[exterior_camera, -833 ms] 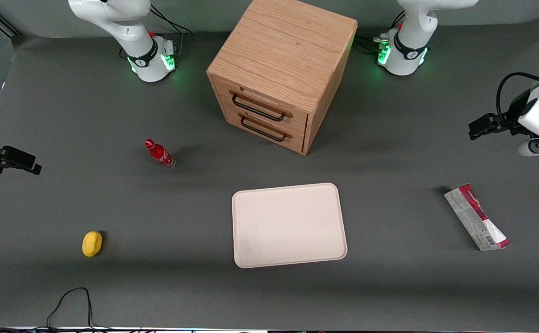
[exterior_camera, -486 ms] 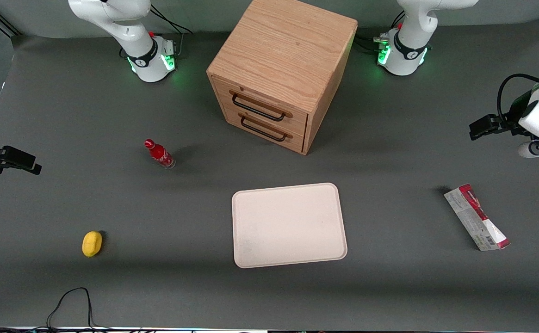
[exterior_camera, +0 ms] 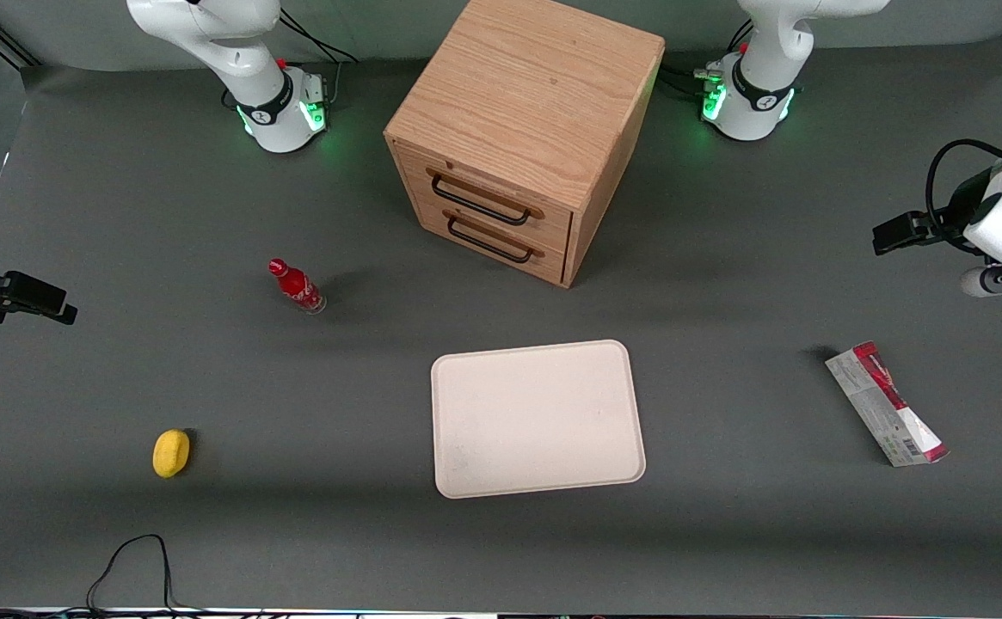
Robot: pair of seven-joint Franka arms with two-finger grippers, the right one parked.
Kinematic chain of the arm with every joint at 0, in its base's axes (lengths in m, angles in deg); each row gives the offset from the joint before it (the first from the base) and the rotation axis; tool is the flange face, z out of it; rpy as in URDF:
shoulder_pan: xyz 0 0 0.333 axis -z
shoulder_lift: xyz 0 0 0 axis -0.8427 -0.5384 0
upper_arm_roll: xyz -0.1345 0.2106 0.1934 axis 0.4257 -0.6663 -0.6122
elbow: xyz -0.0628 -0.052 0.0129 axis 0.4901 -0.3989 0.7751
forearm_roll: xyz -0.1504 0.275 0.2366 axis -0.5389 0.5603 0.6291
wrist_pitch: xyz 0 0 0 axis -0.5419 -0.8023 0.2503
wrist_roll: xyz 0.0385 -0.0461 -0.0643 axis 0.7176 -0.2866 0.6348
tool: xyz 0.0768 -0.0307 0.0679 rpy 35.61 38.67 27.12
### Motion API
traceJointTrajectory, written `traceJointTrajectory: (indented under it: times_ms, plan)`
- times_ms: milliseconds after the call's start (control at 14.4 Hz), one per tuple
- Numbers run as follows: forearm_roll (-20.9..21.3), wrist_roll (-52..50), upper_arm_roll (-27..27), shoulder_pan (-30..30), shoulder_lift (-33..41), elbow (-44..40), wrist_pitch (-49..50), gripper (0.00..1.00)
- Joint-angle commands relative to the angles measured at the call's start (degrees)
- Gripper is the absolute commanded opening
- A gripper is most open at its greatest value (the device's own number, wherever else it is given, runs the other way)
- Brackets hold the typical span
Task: Place red cookie box on tray
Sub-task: 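Lower the open left gripper over the red-and-white cookie box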
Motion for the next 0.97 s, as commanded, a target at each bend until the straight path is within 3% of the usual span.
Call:
traceJointTrajectory:
  times_ms: [0,278,625,903]
  plan:
    - [-0.2,0.8,-0.4,-1.2,-2.3,-4.0,1.6,1.0]
    - [-0.4,0.3,-0.4,-3.1,-8.7,-11.7,1.8,1.0]
    - [-3.5,-0.2,-0.6,-7.9,-24.6,-29.9,2.9,1.0]
    - [-3.2,-0.5,-0.8,-8.1,-28.0,-31.7,2.2,1.0]
